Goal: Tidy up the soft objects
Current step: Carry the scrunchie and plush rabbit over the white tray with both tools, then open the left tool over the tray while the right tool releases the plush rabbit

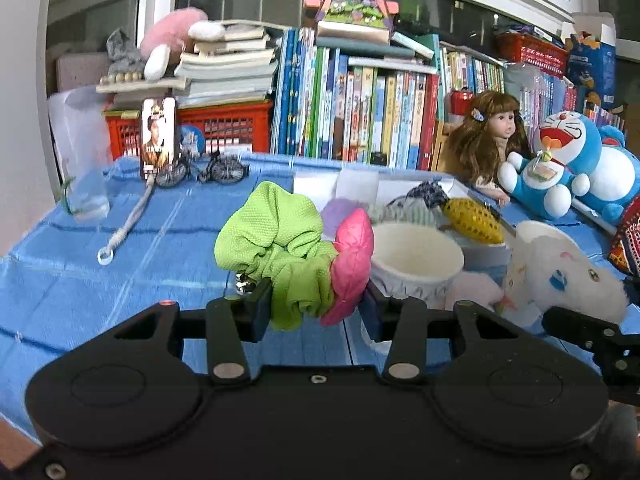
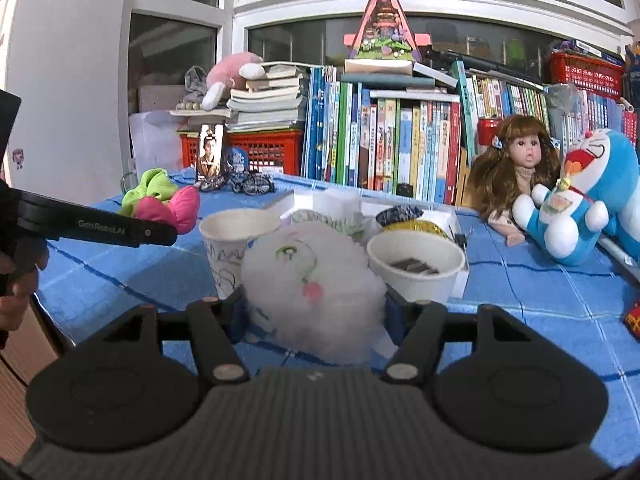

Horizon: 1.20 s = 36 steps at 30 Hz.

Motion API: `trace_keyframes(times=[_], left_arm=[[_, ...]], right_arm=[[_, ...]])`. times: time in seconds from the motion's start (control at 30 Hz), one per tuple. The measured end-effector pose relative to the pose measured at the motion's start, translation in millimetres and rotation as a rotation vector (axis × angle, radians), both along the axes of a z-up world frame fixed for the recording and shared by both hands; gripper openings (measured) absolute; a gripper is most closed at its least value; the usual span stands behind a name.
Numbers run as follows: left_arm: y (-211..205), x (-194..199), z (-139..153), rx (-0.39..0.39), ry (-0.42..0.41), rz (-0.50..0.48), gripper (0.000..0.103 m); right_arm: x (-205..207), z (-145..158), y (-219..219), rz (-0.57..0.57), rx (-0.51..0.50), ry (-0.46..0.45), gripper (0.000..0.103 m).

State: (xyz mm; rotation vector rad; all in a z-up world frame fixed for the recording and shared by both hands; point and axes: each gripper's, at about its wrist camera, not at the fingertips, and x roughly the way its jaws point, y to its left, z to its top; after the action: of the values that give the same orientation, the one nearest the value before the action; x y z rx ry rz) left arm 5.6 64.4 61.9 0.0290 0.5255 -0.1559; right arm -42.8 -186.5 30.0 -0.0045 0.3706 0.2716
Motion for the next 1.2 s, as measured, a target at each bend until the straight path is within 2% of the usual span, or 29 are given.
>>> trace_keyframes(times=[0.1,0.27,0.47,0.77,0.9,1.07,1.2], left_arm=[[-3.8,7.6,10.1,0.017,-0.005,-0.015,0.042],[-8.4,23.6,23.1,-0.012,0.011,-0.047,0.042],[-17.5,35.6,35.8,0.006,-0.019,-0.066,0.042],[-20.8,68.5,58.5,-0.027,-0.006,-0.115,0.042],[-21.1,87.0,66.9,-0.025,-0.009,-0.114,0.042],[-23.3,116.9,72.5,-0.053,0.028,-0.132,0.042],[-28.6,147.7,70.2,-0.074,0.089,-0.152,0.042]], right_arm=[[3.0,9.6,-2.4,0.0,0.009,-0.009,0.067],[11.9,22.9,-5.0,-0.006,0.013,-0.02,0.067],[22.8,37.6,-7.3,-0.001,0.012,-0.032,0.067],[56.0,62.5,-21.1,-0.014,0.039,-0.01,0.067],[72.0,72.9,-26.6,-0.036,0.018,-0.024,0.067],[103.5,82.7,-34.6,-0.052,0.012,0.02,0.067],[138.8,88.7,-39.3,-0.061,0.02,0.087,0.067]])
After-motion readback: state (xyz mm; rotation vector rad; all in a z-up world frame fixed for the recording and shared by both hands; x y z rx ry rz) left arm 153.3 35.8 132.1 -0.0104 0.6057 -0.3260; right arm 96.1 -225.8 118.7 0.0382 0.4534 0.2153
